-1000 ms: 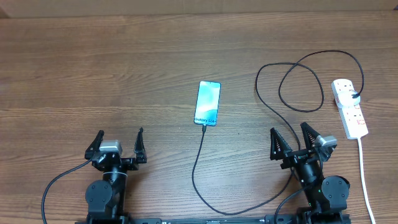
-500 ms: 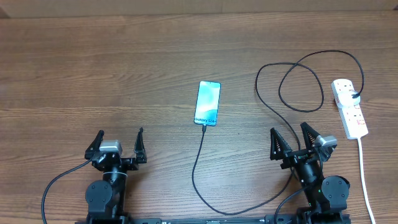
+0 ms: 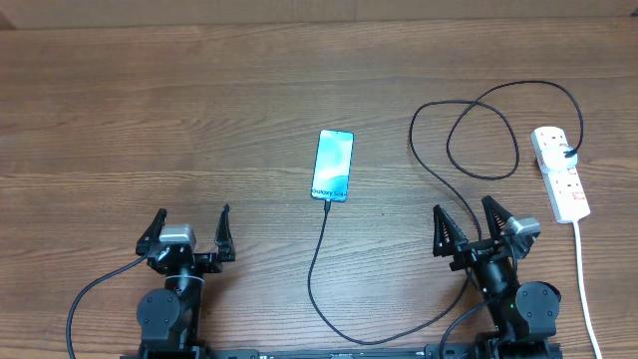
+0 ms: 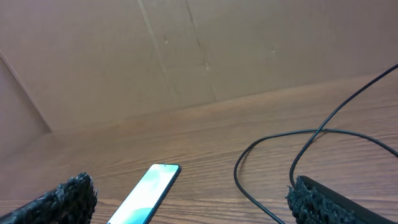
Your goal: Plug charger to phone and switch on socket
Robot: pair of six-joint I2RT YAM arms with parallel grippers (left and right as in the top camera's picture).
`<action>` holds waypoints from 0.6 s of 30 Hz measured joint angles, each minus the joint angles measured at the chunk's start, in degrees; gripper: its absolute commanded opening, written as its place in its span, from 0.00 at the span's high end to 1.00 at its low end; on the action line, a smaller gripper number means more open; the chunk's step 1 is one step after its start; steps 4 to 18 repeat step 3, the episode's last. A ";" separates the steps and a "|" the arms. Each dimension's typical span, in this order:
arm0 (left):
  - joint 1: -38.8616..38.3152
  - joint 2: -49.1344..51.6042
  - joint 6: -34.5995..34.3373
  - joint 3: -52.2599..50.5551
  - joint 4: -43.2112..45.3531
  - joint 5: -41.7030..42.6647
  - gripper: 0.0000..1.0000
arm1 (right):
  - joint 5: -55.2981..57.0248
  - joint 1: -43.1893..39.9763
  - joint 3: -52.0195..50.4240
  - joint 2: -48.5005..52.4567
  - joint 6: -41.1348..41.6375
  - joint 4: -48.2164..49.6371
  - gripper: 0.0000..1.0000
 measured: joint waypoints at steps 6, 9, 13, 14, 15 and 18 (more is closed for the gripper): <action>0.00 0.00 0.00 0.00 0.00 0.00 0.00 | -0.02 0.00 0.00 0.00 0.02 0.00 0.00; 0.00 0.00 0.00 0.00 0.00 0.00 0.00 | -0.02 0.00 0.00 0.00 0.02 0.00 0.00; 0.00 0.00 0.00 0.00 0.00 0.00 0.00 | -0.02 0.00 0.00 0.00 0.02 0.00 0.00; 0.00 0.00 0.00 0.00 0.00 0.00 0.00 | -0.02 0.00 0.00 0.00 0.02 0.00 0.00; 0.00 0.00 0.00 0.00 0.00 0.00 0.00 | -0.02 0.00 0.00 0.00 0.02 0.00 0.00; 0.00 0.00 0.00 0.00 0.00 0.00 0.00 | -0.02 0.00 0.00 0.00 0.02 0.00 0.00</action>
